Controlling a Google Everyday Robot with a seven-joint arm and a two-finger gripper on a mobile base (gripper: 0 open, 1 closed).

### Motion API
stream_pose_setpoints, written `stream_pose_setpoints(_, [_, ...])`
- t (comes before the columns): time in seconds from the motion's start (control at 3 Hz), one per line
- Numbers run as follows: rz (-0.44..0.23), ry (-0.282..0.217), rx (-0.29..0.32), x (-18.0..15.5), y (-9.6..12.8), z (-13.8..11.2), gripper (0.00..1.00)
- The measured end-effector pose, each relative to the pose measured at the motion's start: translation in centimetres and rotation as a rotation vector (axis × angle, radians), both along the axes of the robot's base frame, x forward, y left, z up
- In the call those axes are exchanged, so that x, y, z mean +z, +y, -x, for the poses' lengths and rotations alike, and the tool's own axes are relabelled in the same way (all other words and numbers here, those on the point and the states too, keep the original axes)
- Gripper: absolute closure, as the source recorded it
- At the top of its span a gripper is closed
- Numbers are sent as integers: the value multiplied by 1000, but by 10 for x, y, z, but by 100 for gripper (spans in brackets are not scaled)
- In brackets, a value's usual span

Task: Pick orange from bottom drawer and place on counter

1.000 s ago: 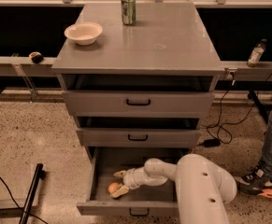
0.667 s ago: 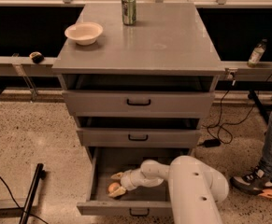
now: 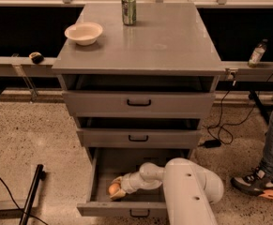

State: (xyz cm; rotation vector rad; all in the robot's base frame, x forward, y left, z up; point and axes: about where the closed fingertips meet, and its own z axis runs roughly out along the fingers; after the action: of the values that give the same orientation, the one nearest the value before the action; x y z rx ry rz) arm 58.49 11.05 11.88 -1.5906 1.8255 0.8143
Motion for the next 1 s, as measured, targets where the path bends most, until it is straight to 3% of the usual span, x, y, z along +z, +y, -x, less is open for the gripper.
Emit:
stream_pose_setpoints(0.33, [13, 4, -3, -3, -6, 0, 97])
stream_pose_setpoints(0.67, [0, 11, -7, 3, -10, -1, 100])
stream_pose_setpoints(1.0, [-130, -22, -21, 38, -27, -1, 100])
